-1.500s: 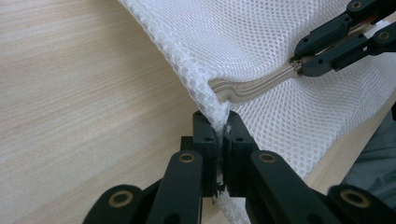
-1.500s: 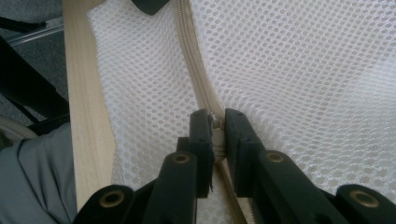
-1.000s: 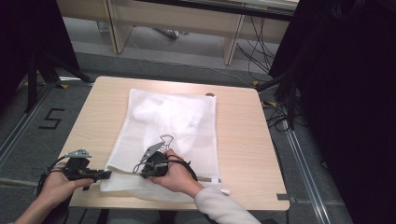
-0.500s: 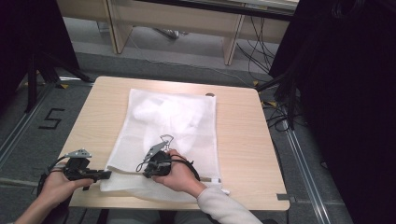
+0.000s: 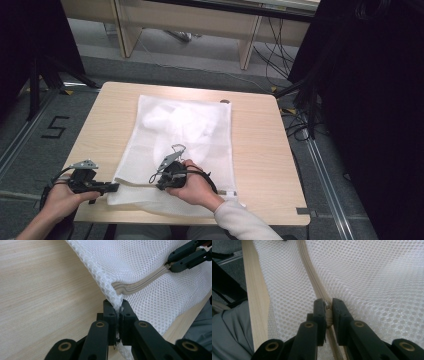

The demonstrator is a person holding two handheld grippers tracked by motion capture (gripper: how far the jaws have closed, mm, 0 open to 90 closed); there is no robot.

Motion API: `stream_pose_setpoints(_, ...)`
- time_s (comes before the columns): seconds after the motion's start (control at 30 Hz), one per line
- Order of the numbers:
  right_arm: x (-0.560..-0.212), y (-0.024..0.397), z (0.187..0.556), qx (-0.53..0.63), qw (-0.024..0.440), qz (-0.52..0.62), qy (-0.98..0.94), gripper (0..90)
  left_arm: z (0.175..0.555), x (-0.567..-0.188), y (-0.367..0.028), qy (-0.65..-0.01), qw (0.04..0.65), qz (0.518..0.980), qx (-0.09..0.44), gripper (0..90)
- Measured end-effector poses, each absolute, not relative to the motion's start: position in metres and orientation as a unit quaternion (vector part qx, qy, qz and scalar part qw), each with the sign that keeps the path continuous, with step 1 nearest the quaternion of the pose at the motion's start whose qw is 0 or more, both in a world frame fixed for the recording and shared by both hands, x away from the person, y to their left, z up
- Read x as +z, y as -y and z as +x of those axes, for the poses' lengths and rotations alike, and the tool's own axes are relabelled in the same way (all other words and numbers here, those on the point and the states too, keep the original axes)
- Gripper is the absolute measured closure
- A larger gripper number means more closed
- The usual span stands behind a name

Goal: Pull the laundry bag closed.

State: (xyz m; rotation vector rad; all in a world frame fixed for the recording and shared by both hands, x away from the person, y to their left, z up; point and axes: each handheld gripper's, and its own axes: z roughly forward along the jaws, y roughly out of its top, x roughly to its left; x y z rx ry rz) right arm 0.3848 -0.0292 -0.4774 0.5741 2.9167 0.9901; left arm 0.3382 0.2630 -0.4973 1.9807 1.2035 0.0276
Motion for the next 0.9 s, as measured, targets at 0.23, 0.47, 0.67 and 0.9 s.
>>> stream_pose_setpoints(0.23,-0.477,0.033,0.386,0.315,0.008,0.178,-0.932,82.6,0.338,-0.497,-0.263,-0.476,0.399,0.784,0.011,85.4)
stream_pose_setpoints(0.47,-0.476,0.037,0.386,0.314,0.007,0.183,-0.932,82.6,0.338,-0.498,-0.262,-0.478,0.402,0.781,0.015,85.4)
stream_pose_setpoints(0.67,-0.477,0.041,0.385,0.309,0.007,0.195,-0.931,82.6,0.338,-0.498,-0.262,-0.48,0.401,0.781,0.008,85.4)
stream_pose_setpoints(0.9,-0.475,0.045,0.386,0.309,0.005,0.194,-0.931,82.6,0.338,-0.498,-0.263,-0.478,0.4,0.782,0.008,85.4)
